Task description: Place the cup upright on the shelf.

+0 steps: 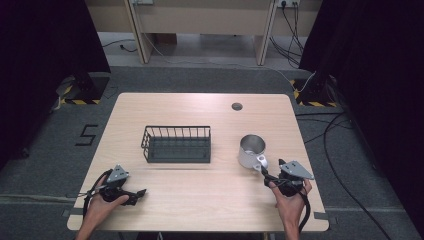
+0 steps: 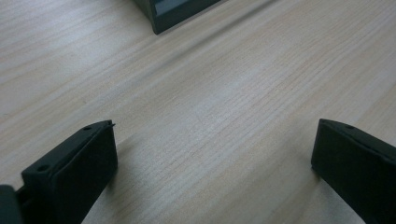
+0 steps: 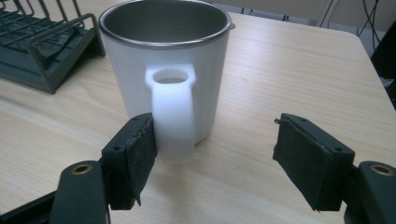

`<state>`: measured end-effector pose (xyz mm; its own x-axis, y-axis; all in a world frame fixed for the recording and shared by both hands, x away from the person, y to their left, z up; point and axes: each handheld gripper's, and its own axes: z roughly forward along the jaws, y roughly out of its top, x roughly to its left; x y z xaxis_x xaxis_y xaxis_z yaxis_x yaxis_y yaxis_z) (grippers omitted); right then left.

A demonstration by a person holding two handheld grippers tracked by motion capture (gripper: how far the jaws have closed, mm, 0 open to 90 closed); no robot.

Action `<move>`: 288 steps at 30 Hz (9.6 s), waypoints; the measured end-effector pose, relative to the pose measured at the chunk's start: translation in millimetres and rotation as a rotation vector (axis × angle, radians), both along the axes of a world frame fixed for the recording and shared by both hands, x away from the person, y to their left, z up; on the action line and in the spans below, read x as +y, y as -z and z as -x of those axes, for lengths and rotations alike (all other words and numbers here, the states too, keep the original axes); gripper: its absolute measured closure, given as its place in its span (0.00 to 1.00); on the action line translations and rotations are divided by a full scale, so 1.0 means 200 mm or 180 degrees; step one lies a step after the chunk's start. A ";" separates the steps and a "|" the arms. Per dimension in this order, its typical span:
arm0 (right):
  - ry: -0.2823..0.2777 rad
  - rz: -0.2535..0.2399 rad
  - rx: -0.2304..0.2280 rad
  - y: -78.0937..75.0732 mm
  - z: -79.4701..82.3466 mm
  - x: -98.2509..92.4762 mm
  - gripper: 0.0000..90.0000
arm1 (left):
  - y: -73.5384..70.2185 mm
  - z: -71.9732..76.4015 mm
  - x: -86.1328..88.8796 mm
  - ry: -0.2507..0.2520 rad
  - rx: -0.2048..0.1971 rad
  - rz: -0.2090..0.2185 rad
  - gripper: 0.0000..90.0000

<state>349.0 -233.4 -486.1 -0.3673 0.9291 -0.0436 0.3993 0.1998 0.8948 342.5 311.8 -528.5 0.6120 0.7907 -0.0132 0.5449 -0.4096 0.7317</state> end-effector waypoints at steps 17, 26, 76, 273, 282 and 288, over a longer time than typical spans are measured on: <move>0.0267 0.0091 -0.0040 0.01 -0.14 -0.15 0.30 | 0.00 0.00 0.00 0.0000 0.0000 -0.0001 0.00; 0.0314 0.0158 -0.0045 0.01 -0.18 -0.18 0.30 | 0.00 0.00 0.00 0.0000 0.0000 -0.0001 0.00; -0.0612 -0.0302 -0.0323 -0.11 -0.29 0.10 0.15 | 0.00 0.00 0.00 -0.0001 0.0000 0.0001 0.00; -0.0946 -0.0378 -0.0264 -0.34 -0.52 1.44 0.11 | 0.00 0.00 0.00 0.0020 -0.0008 0.0009 0.00; -0.1018 -0.0376 -0.0464 -0.46 -0.48 1.43 0.15 | 0.00 0.00 0.00 0.0022 -0.0005 0.0009 0.00; -0.1072 -0.0459 -0.0450 -0.46 -0.45 1.37 0.17 | 0.00 0.00 0.00 0.0021 -0.0004 0.0010 0.00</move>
<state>439.9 40.9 -394.2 -0.6525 0.7578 0.0066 0.2034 0.1667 0.9648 341.5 311.1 -528.6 0.6172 0.7867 -0.0149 0.5412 -0.4107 0.7338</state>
